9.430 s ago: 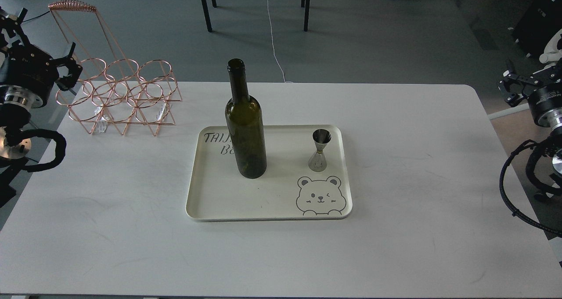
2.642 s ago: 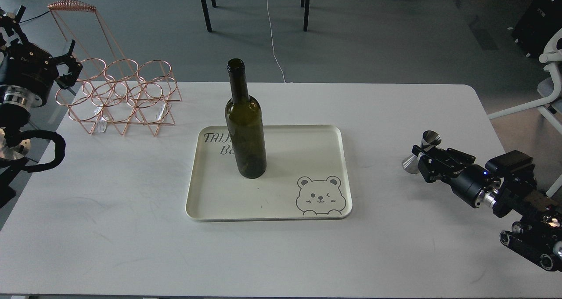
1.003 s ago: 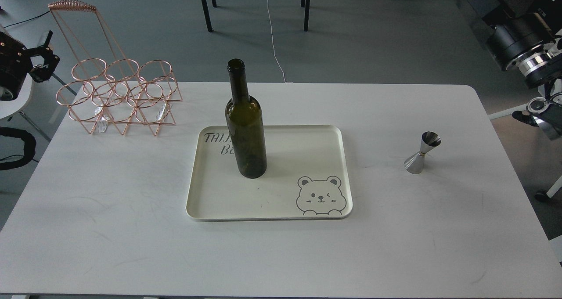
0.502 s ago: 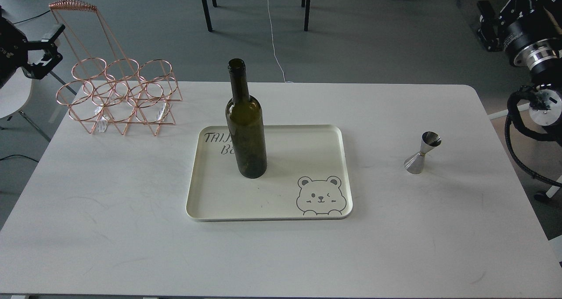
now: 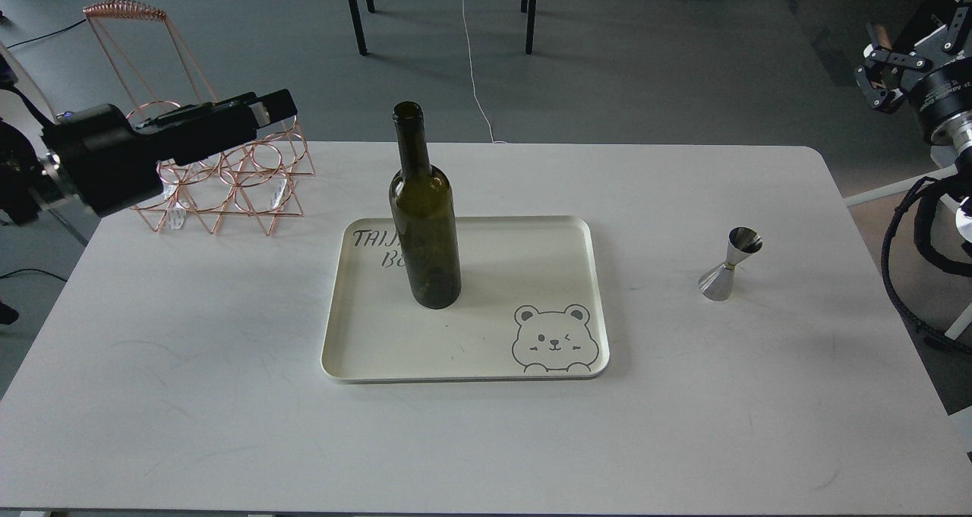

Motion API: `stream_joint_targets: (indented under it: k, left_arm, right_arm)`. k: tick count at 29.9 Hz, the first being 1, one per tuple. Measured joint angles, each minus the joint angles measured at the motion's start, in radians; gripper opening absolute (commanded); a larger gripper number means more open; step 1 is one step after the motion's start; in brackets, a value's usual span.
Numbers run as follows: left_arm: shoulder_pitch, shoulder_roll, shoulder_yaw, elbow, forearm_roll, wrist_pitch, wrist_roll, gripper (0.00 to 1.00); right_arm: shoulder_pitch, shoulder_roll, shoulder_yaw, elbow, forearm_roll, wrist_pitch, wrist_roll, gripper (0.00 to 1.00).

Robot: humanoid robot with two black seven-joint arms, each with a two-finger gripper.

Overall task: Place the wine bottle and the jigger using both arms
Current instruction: 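Reach the left gripper to the neck of the green wine bottle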

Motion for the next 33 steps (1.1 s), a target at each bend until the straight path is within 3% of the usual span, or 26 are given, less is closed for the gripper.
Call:
stream_joint_targets:
  k: [8,12,16,25,33]
  left_arm:
    - [0.009,-0.158,0.015,0.037,0.431,0.09,0.001,0.97]
    - [0.007,-0.203,0.015,0.077,0.455,0.092,0.003,0.96]
    - [0.0,-0.246,0.014,0.127,0.458,0.092,0.004,0.87]
    - [-0.018,-0.325,0.002,0.165,0.456,0.094,0.017,0.84]
    - [-0.024,-0.36,0.006,0.191,0.459,0.095,0.024,0.67]
  right_arm:
    - [-0.003,-0.002,0.016,0.002,0.0,0.008,0.001,0.97]
    - [-0.014,-0.003,0.023,0.002,0.0,0.008,0.002,0.97]
    - [-0.017,-0.004,0.025,0.0,0.0,0.008,0.002,0.97]
    - [-0.017,-0.006,0.026,0.0,-0.001,0.009,0.002,0.97]
    - [-0.017,-0.007,0.03,-0.001,-0.001,0.011,0.001,0.97]
